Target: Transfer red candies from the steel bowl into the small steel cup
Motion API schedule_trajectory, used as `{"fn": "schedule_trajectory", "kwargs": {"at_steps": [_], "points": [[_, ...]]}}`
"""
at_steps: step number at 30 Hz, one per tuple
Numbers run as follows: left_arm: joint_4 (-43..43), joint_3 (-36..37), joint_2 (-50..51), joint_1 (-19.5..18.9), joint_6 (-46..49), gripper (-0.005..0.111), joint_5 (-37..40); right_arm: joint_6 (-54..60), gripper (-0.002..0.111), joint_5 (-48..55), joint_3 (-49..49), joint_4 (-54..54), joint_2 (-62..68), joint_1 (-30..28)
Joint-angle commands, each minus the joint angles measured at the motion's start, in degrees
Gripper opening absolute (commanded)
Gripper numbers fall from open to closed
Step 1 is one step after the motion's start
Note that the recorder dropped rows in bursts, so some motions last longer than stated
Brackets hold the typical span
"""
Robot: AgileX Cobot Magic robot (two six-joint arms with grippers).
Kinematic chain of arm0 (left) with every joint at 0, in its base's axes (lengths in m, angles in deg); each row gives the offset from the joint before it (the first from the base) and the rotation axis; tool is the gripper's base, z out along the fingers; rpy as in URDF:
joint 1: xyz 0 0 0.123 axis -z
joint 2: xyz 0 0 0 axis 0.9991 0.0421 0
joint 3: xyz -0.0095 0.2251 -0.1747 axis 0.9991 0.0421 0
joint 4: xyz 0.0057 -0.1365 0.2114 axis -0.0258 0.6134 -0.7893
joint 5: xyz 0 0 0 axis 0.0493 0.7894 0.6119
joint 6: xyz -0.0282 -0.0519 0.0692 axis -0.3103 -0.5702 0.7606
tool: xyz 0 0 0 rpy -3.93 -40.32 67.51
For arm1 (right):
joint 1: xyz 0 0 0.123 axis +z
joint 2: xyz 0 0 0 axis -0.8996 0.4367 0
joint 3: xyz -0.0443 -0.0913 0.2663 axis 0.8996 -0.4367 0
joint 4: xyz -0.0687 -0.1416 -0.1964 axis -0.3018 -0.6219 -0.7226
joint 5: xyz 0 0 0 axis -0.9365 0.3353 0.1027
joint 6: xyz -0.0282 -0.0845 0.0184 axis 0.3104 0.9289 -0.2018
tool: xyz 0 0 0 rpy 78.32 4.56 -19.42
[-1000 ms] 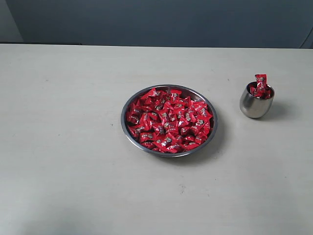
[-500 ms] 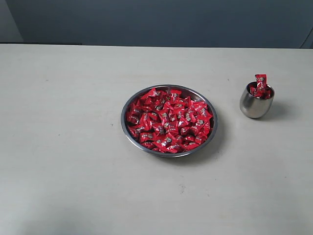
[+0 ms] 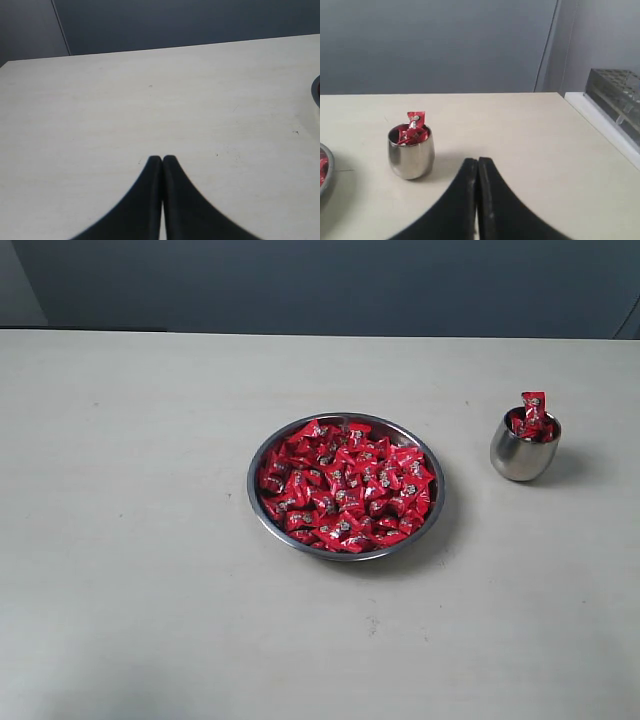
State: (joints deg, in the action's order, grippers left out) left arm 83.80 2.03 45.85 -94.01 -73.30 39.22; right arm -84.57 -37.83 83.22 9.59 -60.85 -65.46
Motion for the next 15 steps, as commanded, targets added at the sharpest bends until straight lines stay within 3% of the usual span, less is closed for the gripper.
{"fn": "schedule_trajectory", "kwargs": {"at_steps": [1, 15], "points": [[-0.1, -0.5, -0.3, 0.2, -0.1, 0.000, -0.5, -0.2, -0.001, -0.3, -2.0, -0.6, -0.4, -0.4], [-0.1, -0.5, -0.3, 0.2, -0.1, 0.000, -0.5, -0.2, -0.001, 0.3, -5.8, -0.6, -0.5, -0.4]]}}
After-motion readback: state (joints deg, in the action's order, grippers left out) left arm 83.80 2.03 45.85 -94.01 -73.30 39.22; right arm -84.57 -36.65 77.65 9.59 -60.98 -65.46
